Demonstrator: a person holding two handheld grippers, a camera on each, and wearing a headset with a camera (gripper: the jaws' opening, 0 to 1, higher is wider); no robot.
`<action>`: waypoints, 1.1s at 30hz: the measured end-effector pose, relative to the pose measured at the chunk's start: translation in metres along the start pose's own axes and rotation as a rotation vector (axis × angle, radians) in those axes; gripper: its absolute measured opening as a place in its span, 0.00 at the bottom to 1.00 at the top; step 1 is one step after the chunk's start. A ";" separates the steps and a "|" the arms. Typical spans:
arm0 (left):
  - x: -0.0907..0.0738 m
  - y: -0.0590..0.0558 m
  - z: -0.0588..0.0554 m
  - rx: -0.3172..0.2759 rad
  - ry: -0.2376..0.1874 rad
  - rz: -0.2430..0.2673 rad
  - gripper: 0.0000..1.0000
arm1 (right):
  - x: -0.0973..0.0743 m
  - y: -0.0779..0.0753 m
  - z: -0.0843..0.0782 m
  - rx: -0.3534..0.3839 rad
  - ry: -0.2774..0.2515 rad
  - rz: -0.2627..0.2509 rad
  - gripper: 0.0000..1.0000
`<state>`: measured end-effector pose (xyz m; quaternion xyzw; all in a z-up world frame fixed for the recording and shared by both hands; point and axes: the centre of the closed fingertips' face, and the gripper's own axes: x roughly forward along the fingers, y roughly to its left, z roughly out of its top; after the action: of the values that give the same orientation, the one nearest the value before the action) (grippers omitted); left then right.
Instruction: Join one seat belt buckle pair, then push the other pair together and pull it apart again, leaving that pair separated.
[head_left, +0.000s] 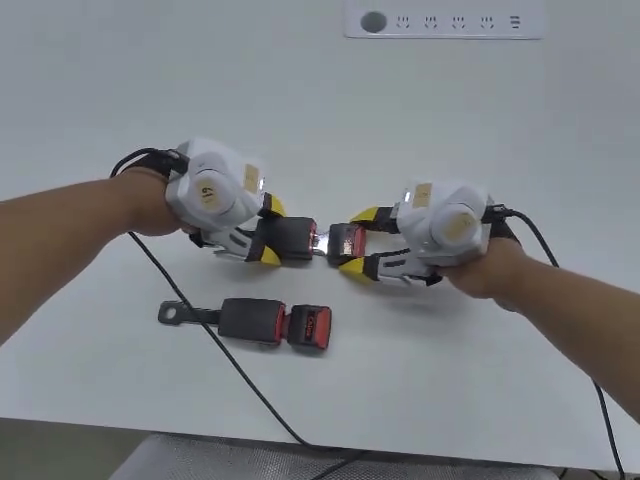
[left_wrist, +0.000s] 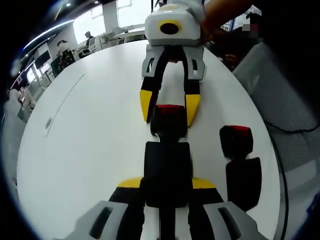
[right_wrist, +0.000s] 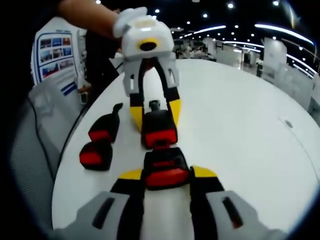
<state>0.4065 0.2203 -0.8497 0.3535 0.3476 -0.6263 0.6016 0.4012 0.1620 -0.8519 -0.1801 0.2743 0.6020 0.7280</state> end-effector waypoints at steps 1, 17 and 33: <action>0.000 0.000 0.000 0.002 0.002 0.000 0.34 | 0.002 0.000 0.002 0.001 -0.001 -0.002 0.34; 0.000 0.000 0.000 0.019 0.027 -0.004 0.34 | 0.008 -0.001 0.005 0.015 0.068 -0.024 0.34; 0.000 0.001 -0.001 0.009 0.025 -0.002 0.34 | 0.009 -0.002 0.005 0.007 0.115 -0.050 0.35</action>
<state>0.4071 0.2214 -0.8503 0.3638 0.3528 -0.6241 0.5947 0.4050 0.1714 -0.8535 -0.2187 0.3132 0.5714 0.7263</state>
